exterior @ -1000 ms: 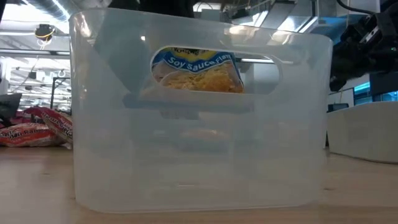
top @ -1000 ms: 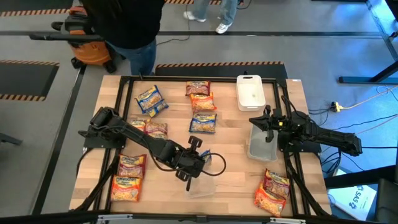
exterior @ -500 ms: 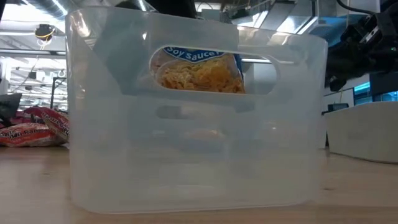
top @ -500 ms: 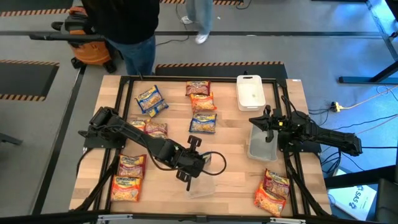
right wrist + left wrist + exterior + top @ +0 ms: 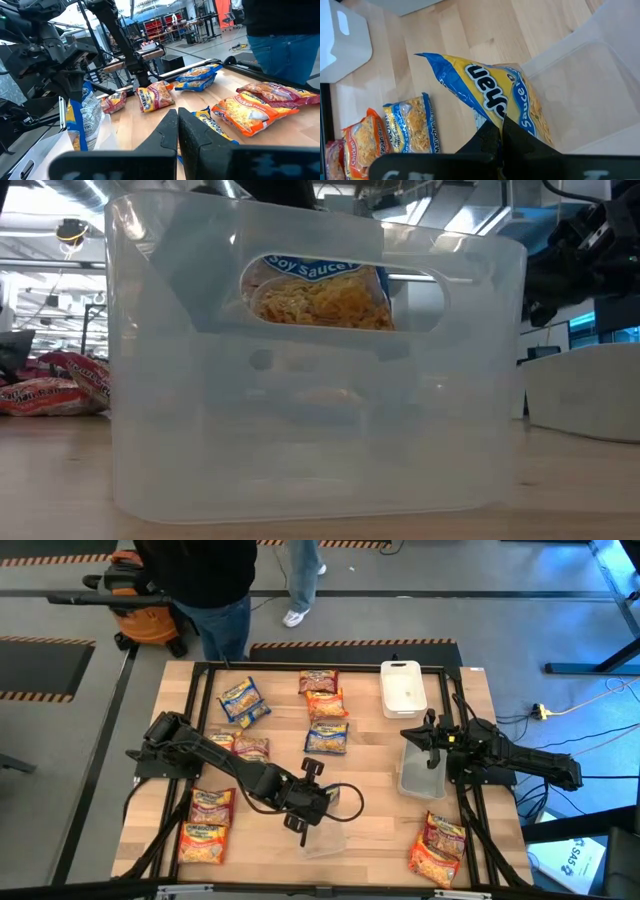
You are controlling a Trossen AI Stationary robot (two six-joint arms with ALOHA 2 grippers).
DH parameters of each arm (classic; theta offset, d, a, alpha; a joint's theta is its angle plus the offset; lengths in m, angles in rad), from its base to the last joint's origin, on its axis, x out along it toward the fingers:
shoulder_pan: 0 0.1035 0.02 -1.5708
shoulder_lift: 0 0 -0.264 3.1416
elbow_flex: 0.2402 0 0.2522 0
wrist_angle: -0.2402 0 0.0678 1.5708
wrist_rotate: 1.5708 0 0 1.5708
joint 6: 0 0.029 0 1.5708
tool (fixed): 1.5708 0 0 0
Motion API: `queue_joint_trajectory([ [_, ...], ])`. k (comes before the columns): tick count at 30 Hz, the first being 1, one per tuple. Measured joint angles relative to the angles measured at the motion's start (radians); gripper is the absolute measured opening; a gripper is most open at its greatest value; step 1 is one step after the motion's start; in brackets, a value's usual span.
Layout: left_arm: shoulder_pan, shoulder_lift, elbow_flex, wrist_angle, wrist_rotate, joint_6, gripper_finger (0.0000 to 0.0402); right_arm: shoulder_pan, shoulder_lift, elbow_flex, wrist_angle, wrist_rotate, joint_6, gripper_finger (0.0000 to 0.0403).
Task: Sort Maruchan noodles
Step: Put the blue noodle pack into the transparent bin
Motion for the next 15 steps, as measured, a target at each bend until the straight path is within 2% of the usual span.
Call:
queue_joint_trajectory([
  [10,0.004,0.000,0.000,0.007,-0.001,-0.019,0.0000,0.000,0.000,0.000,0.012,0.001,-0.004,0.0001],
  [15,0.004,0.000,0.000,0.008,-0.008,-0.035,0.0000,0.000,0.000,0.000,0.028,0.036,-0.006,0.0001],
])
